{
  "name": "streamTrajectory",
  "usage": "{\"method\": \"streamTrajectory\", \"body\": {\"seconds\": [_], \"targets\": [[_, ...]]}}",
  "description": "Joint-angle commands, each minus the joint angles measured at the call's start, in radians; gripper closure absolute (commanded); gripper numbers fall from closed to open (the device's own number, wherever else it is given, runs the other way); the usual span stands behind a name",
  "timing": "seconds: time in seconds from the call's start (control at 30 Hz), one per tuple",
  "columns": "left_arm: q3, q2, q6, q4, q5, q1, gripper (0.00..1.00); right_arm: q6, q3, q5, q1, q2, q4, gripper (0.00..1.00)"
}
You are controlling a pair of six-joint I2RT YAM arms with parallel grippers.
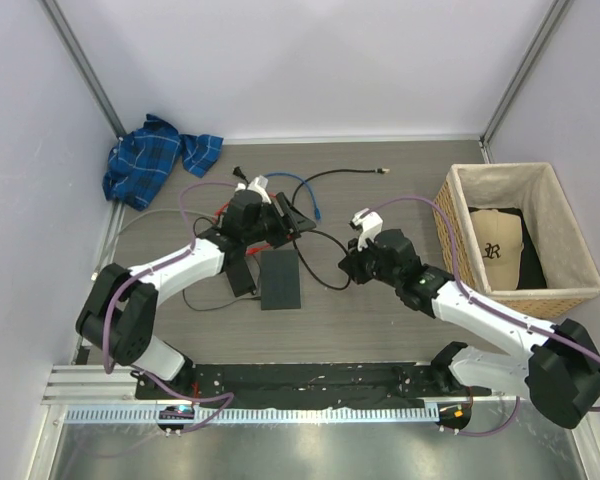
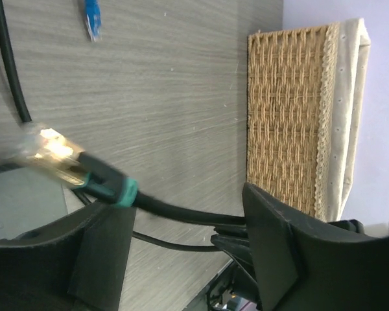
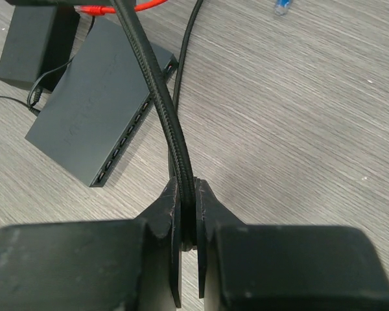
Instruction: Insert the plug into the switch port
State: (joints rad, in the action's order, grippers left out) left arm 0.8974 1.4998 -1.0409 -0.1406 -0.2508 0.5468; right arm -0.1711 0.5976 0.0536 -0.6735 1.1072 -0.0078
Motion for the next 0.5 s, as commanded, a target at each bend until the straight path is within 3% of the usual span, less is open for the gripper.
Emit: {"method": "streamTrajectory", "body": {"seconds": [0.0, 0.03, 0.17, 0.23, 0.33, 0.37, 0.47], "targets": [[0.031, 0.014, -0.057, -0.114, 0.036, 0.038, 0.43, -0.016, -0.015, -0.044, -0.008, -0.041, 0.071, 0.99], [0.029, 0.013, -0.057, -0.120, 0.036, 0.044, 0.48, -0.018, -0.021, -0.046, -0.008, -0.044, 0.069, 0.99], [0.025, 0.010, -0.032, -0.149, 0.021, 0.070, 0.88, -0.025, -0.028, -0.034, -0.011, -0.041, 0.054, 0.98], [0.005, 0.007, -0.009, -0.177, -0.002, 0.077, 0.99, -0.033, -0.032, -0.014, -0.009, -0.043, 0.055, 0.93], [-0.046, -0.001, 0.022, -0.227, -0.025, 0.082, 1.00, -0.044, -0.001, 0.011, -0.008, -0.047, 0.019, 0.80], [-0.061, -0.006, 0.027, -0.246, -0.034, 0.082, 1.00, -0.045, 0.011, 0.024, -0.008, -0.052, -0.013, 0.70], [-0.141, -0.023, 0.048, -0.323, -0.059, 0.085, 1.00, -0.056, 0.065, 0.066, -0.006, -0.075, -0.052, 0.53]]}}
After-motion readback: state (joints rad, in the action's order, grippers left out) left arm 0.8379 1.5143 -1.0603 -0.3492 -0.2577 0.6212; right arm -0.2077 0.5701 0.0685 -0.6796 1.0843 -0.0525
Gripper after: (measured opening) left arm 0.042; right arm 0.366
